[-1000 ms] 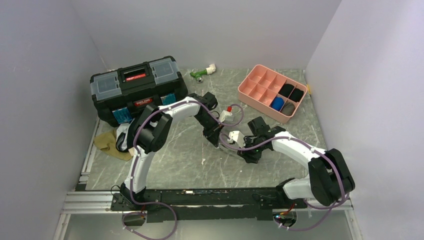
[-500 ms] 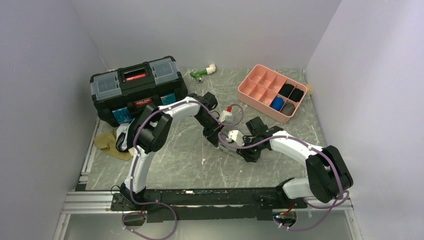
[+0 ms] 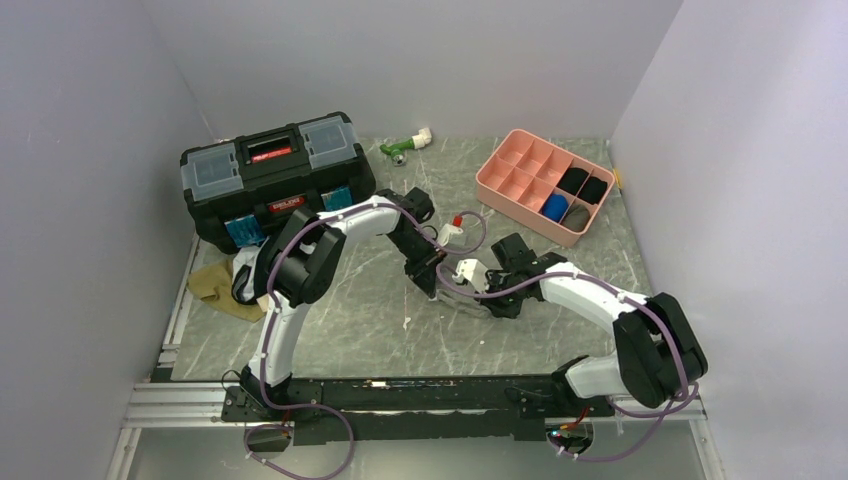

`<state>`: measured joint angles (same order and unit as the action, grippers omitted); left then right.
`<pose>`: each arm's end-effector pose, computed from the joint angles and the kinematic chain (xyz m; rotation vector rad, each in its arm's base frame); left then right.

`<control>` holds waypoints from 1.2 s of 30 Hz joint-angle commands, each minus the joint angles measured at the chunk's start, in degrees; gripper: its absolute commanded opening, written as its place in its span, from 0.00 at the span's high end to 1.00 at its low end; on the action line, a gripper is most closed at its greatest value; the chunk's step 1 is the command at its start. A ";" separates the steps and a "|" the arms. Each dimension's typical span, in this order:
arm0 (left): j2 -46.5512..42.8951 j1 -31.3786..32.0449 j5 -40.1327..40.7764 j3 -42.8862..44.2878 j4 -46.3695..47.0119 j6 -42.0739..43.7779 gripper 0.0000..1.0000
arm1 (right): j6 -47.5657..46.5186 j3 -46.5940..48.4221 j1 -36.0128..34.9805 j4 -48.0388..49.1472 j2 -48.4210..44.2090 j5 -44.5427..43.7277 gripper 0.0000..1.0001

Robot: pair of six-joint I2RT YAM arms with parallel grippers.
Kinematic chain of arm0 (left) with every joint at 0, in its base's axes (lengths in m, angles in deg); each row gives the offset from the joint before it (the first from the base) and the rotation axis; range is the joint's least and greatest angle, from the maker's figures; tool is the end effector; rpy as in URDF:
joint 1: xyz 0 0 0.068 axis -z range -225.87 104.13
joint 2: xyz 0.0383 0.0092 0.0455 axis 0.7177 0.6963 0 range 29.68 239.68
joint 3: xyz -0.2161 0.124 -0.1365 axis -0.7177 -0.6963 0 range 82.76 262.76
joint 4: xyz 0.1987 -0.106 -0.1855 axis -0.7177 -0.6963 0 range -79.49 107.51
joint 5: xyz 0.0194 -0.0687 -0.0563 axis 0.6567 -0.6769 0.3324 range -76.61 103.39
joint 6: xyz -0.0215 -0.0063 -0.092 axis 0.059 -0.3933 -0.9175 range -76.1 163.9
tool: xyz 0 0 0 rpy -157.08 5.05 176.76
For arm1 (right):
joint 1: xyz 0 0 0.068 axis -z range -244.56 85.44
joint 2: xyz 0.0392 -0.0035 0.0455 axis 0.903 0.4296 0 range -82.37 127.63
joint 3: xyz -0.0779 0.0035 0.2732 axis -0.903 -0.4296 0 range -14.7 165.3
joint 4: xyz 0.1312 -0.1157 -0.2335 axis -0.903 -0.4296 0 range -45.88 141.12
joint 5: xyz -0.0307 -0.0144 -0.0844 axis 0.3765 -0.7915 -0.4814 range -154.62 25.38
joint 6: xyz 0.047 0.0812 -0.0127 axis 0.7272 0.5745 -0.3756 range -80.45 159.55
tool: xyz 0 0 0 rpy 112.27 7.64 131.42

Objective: Roll the underwear
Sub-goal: Fold the underwear at the center of the board.

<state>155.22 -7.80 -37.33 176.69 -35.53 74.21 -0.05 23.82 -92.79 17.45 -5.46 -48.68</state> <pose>0.3211 -0.3356 0.1160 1.6319 2.2913 -1.3388 0.2182 0.1437 0.1082 -1.6041 2.2757 0.3444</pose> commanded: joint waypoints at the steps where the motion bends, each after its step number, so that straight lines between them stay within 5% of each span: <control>1: -1.39 -0.01 -1.55 -1.70 -0.29 0.70 1.00 | -0.36 0.79 -0.34 -2.29 -2.43 0.16 0.91; 7: -4.62 0.06 0.14 -5.09 -0.01 0.95 1.00 | -1.65 2.53 -0.36 -7.94 -3.50 4.36 1.00; 16: -8.78 0.65 -3.00 -8.20 -2.51 0.86 1.00 | -1.65 9.02 -0.19 -16.86 -4.94 9.92 1.00; 36: 5.04 -3.26 2.26 20.76 -15.15 1.91 1.00 | -11.27 27.89 17.45 -26.25 15.14 17.52 0.97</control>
<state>157.69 -10.84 -37.22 192.71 -47.77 74.78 -8.55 46.53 -76.37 -5.02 5.60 -34.91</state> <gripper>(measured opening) 0.023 0.084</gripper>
